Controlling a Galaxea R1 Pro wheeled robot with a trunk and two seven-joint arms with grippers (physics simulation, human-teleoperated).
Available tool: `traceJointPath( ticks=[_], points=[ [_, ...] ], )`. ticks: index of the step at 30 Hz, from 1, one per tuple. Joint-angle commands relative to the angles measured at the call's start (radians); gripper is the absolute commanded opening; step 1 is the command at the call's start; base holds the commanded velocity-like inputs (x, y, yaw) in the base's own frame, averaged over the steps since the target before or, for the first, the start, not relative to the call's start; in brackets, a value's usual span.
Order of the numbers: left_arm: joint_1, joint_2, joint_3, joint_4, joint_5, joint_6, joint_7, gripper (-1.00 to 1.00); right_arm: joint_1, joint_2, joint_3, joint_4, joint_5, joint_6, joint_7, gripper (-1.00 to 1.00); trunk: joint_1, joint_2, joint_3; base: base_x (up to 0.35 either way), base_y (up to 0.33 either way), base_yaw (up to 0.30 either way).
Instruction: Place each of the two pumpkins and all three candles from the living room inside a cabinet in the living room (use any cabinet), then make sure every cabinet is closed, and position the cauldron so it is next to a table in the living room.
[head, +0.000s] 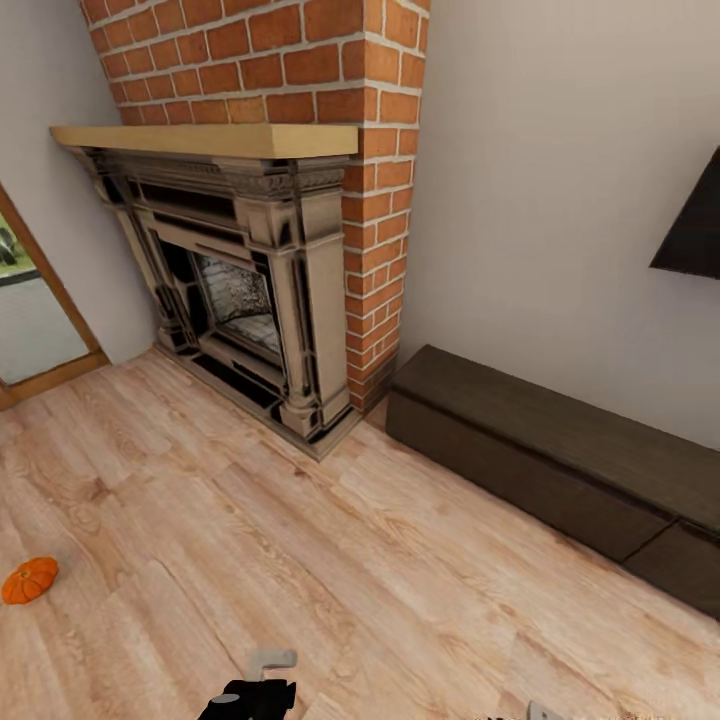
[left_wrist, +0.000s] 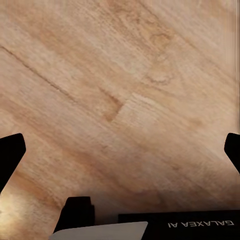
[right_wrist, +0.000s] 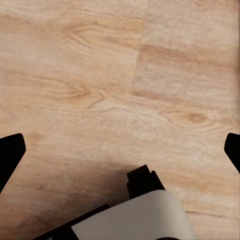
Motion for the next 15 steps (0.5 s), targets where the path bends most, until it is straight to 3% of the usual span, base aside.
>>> traceJointPath(
  ticks=[1,15],
  points=[
    [0.000,0.001,-0.009,-0.003,0.010,0.005,0.008,1.00,-0.001,-0.001,0.008,0.000,-0.011,-0.004,-0.005,1.00,0.000,0.000,-0.001,0.070,0.000,-0.279],
    [0.000,0.001,-0.009,-0.003,0.010,0.005,0.007,1.00,-0.001,-0.001,0.008,0.000,-0.011,-0.003,-0.005,1.00,0.000,0.000,-0.001,0.046,0.000,-0.279]
  ],
)
